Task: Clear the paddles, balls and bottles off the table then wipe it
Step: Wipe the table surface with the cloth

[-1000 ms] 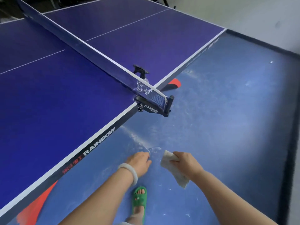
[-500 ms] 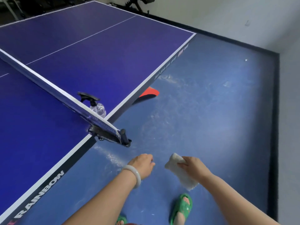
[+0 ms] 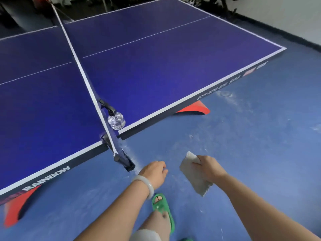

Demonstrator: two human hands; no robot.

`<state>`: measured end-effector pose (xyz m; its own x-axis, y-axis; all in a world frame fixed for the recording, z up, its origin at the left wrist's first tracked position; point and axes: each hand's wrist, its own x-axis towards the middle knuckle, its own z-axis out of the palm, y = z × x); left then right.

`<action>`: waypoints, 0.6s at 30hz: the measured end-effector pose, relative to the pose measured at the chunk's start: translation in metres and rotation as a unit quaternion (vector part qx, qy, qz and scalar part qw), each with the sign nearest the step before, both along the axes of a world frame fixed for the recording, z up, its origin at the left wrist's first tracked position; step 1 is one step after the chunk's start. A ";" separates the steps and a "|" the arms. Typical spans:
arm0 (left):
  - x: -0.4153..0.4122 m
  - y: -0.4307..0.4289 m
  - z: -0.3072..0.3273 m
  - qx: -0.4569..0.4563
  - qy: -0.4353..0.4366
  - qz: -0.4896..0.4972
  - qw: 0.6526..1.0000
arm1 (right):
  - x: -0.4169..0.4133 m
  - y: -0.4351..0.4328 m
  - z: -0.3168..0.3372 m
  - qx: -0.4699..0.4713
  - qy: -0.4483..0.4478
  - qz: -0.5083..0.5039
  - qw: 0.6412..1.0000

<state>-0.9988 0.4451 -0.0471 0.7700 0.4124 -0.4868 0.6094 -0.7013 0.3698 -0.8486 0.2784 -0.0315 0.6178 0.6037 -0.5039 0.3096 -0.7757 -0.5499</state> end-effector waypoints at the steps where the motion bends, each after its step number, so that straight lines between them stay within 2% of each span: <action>1: 0.006 0.005 -0.001 0.000 0.003 0.011 1.000 | 0.010 0.011 0.000 -0.001 0.001 0.016 1.000; 14: 0.079 0.097 -0.020 -0.003 0.006 0.180 0.984 | 0.113 0.156 0.007 -0.057 0.005 0.159 0.986; 16: 0.080 0.109 -0.020 0.016 -0.002 0.237 0.971 | 0.121 0.182 0.006 -0.070 0.012 0.195 0.978; 18: 0.080 0.122 -0.019 0.042 -0.043 0.336 0.940 | 0.129 0.212 0.004 -0.063 0.011 0.233 0.970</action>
